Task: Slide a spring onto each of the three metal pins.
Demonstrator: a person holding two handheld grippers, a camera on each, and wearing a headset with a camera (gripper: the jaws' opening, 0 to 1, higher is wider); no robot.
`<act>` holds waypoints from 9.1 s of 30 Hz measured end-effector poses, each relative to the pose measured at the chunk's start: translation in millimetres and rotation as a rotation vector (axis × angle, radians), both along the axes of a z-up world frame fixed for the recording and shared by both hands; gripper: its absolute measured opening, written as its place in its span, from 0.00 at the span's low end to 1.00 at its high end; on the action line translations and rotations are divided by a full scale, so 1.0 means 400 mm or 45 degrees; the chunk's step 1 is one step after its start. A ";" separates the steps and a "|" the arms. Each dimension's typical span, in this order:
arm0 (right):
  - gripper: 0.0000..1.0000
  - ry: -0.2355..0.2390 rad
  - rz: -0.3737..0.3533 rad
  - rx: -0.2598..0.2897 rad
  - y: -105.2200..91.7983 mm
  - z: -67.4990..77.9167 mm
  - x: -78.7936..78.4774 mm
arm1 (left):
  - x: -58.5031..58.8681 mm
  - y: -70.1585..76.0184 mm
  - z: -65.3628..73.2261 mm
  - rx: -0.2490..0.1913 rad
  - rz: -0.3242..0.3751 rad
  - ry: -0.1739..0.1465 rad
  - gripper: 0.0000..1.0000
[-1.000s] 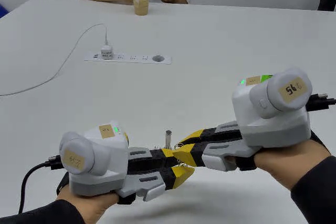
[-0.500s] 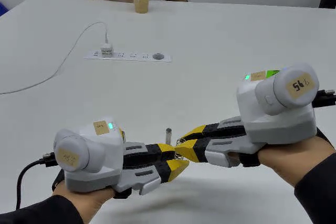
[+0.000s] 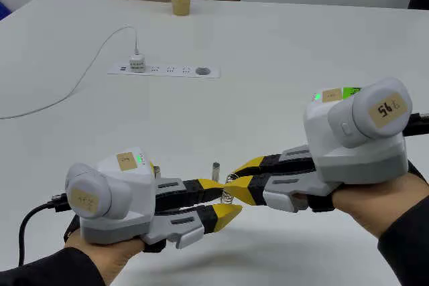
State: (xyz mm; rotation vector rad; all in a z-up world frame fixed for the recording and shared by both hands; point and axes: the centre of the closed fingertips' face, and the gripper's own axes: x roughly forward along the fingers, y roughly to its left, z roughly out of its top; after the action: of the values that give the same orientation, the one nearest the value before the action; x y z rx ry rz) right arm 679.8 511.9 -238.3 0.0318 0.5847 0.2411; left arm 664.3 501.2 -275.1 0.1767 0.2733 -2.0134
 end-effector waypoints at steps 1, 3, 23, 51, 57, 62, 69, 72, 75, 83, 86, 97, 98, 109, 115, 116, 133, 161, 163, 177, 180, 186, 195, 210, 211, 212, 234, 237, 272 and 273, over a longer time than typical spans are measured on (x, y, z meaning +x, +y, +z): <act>0.12 -0.001 -0.003 -0.003 -0.003 0.001 -0.001 | 0.000 0.001 -0.001 0.002 -0.001 0.002 0.21; 0.12 -0.004 -0.012 -0.006 -0.011 0.005 -0.003 | 0.001 0.002 -0.002 0.006 0.001 0.000 0.22; 0.12 -0.035 -0.126 -0.053 -0.101 0.047 -0.033 | 0.025 0.053 -0.032 0.065 0.040 0.008 0.41; 0.12 -0.014 -0.307 -0.096 -0.230 0.059 -0.061 | 0.108 0.148 -0.033 0.084 0.117 -0.060 0.60; 0.12 0.008 -0.317 -0.103 -0.244 0.036 -0.056 | 0.125 0.161 -0.034 0.088 0.148 -0.058 0.61; 0.12 0.027 -0.316 -0.093 -0.247 0.016 -0.051 | 0.129 0.170 -0.031 0.090 0.163 -0.057 0.63; 0.12 0.048 -0.326 -0.098 -0.255 -0.003 -0.056 | 0.143 0.183 -0.028 0.094 0.188 -0.062 0.63; 0.12 0.054 -0.326 -0.097 -0.256 -0.009 -0.056 | 0.153 0.187 -0.028 0.095 0.203 -0.060 0.63; 0.12 0.057 -0.325 -0.094 -0.256 -0.015 -0.054 | 0.160 0.191 -0.028 0.095 0.215 -0.060 0.63; 0.12 0.067 -0.332 -0.090 -0.262 -0.030 -0.054 | 0.169 0.194 -0.028 0.098 0.230 -0.060 0.63; 0.12 0.071 -0.332 -0.087 -0.261 -0.036 -0.056 | 0.171 0.194 -0.028 0.099 0.233 -0.058 0.63; 0.12 0.101 -0.326 -0.085 -0.262 -0.081 -0.053 | 0.174 0.194 -0.028 0.102 0.236 -0.056 0.63; 0.12 0.106 -0.327 -0.084 -0.262 -0.086 -0.053 | 0.174 0.194 -0.028 0.101 0.237 -0.057 0.63; 0.12 0.137 -0.327 -0.076 -0.268 -0.124 -0.049 | 0.175 0.193 -0.026 0.103 0.235 -0.057 0.63; 0.12 0.160 -0.324 -0.072 -0.272 -0.147 -0.049 | 0.176 0.193 -0.026 0.104 0.235 -0.057 0.63; 0.12 0.163 -0.322 -0.071 -0.271 -0.149 -0.049 | 0.176 0.193 -0.026 0.104 0.235 -0.056 0.63; 0.12 0.182 -0.311 -0.086 -0.269 -0.168 -0.049 | 0.174 0.194 -0.030 0.105 0.237 -0.050 0.63; 0.17 0.068 -0.268 -0.168 -0.241 -0.072 -0.021 | 0.169 0.193 -0.031 0.101 0.234 -0.050 0.63; 0.17 0.067 -0.253 -0.171 -0.231 -0.071 -0.015 | 0.169 0.193 -0.030 0.099 0.235 -0.049 0.63; 0.17 0.099 -0.132 -0.169 -0.157 -0.110 0.020 | 0.170 0.191 -0.029 0.100 0.233 -0.050 0.63; 0.17 0.118 -0.102 -0.167 -0.140 -0.127 0.026 | 0.170 0.191 -0.029 0.100 0.232 -0.050 0.63; 0.17 0.142 -0.060 -0.163 -0.115 -0.152 0.035 | 0.171 0.192 -0.030 0.101 0.231 -0.050 0.63; 0.17 0.164 -0.016 -0.155 -0.097 -0.182 0.055 | 0.166 0.190 -0.029 0.103 0.222 -0.051 0.62; 0.16 0.204 0.046 -0.166 -0.084 -0.231 0.081 | 0.158 0.188 -0.038 0.113 0.208 -0.050 0.62; 0.16 0.206 0.047 -0.166 -0.084 -0.234 0.082 | 0.158 0.188 -0.039 0.114 0.208 -0.050 0.62; 0.16 0.209 0.048 -0.164 -0.085 -0.237 0.084 | 0.158 0.189 -0.039 0.114 0.209 -0.049 0.62; 0.12 0.239 0.074 -0.166 -0.089 -0.276 0.087 | 0.149 0.185 -0.047 0.127 0.202 -0.045 0.61; 0.12 0.238 0.081 -0.174 -0.088 -0.275 0.086 | 0.148 0.185 -0.049 0.128 0.200 -0.045 0.61; 0.11 0.297 0.321 -0.196 0.039 -0.171 -0.014 | 0.071 0.139 -0.064 0.125 0.012 -0.182 0.51; 0.11 0.302 0.337 -0.199 0.045 -0.169 -0.017 | 0.070 0.138 -0.064 0.123 0.004 -0.189 0.49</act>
State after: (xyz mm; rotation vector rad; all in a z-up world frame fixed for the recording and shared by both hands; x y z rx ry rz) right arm 673.0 530.1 -305.7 -0.1714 0.8438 0.4521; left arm 692.4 556.5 -300.7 0.3848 0.2757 -1.9737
